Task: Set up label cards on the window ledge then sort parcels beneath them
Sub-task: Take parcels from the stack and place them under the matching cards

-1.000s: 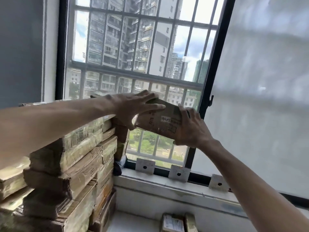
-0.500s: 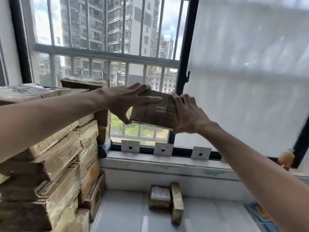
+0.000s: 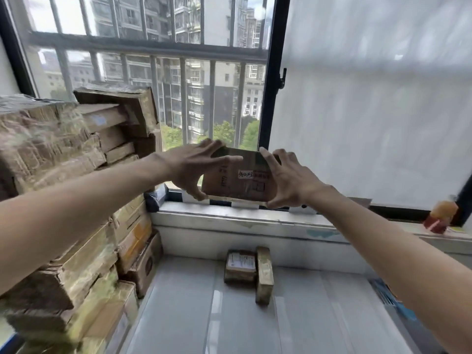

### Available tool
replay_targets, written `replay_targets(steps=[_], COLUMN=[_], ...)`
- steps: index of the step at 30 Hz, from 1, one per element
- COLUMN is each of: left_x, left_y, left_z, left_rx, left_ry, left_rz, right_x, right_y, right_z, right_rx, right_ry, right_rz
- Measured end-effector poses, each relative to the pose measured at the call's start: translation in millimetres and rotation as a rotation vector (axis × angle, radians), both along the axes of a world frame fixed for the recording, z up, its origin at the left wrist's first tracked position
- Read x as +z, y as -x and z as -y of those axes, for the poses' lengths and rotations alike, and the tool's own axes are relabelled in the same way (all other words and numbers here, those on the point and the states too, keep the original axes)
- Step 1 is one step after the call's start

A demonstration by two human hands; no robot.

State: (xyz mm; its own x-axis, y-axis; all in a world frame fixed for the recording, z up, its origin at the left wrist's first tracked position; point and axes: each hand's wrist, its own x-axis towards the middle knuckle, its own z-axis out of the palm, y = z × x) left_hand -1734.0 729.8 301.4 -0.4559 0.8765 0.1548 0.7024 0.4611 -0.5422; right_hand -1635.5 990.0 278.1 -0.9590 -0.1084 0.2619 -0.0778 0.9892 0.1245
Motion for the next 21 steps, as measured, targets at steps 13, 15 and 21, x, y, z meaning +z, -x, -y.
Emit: replay_targets(steps=[13, 15, 21], left_x=[-286.6, -304.1, -340.8], left_y=[-23.9, -13.4, 24.5], left_z=[19.7, 25.9, 51.3], left_rx=[0.157, 0.183, 0.216], left_ry=[-0.143, -0.155, -0.152], left_rz=[0.696, 0.737, 0.784], right_x=[-252.5, -262.0, -289.5], right_y=[-5.6, 6.1, 43.1], right_z=[2.2, 9.4, 34.9], right_rx=[0.059, 0.056, 0.052], right_ry=[0.175, 0.167, 0.182], right_rz=[0.496, 0.511, 0.561])
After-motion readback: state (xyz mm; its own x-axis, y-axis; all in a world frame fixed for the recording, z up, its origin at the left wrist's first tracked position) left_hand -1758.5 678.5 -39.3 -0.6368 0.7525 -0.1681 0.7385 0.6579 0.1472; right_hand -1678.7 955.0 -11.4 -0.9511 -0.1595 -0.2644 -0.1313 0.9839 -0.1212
